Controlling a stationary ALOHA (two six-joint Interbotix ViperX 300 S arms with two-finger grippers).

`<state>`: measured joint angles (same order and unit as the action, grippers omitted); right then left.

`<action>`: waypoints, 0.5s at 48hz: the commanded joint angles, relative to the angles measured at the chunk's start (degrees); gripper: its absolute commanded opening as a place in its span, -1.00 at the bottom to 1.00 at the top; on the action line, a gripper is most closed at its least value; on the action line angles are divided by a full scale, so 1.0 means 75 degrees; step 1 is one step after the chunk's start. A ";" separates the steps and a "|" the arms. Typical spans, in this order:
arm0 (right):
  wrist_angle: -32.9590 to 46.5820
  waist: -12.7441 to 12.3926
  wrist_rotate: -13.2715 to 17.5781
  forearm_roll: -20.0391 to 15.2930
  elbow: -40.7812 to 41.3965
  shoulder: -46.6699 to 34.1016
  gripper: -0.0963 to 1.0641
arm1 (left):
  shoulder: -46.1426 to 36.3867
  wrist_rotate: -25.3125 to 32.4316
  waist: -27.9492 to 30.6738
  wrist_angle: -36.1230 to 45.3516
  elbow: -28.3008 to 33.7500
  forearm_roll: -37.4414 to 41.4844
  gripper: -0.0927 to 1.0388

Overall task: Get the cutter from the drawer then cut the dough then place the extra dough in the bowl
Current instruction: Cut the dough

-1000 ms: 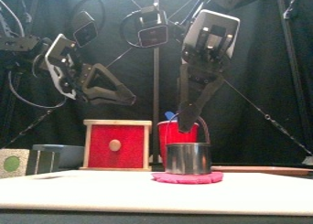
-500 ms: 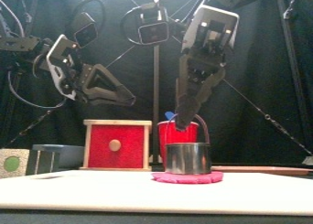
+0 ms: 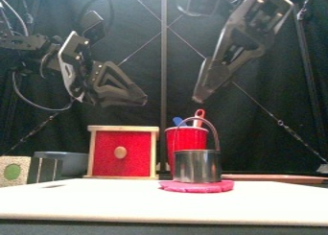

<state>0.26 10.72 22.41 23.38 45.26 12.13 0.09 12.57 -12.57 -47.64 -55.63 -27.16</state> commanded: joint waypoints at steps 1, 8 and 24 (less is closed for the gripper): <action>0.1184 -0.0246 0.0000 -0.0187 0.0480 0.0246 0.64 | 0.0129 0.0035 -0.0059 -0.0410 0.0305 0.0211 0.12; 0.2367 -0.0516 -0.0152 -0.0504 0.1113 -0.0094 0.64 | 0.0516 0.0000 -0.0258 -0.0937 0.0410 0.0598 0.12; 0.3750 -0.0738 -0.0223 -0.1477 0.1523 -0.1031 0.64 | 0.1770 -0.0023 -0.0773 -0.1219 0.1020 0.0668 0.29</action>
<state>26.46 5.36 20.83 14.15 56.78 5.01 12.92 12.30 -17.75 -56.25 -50.27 -22.32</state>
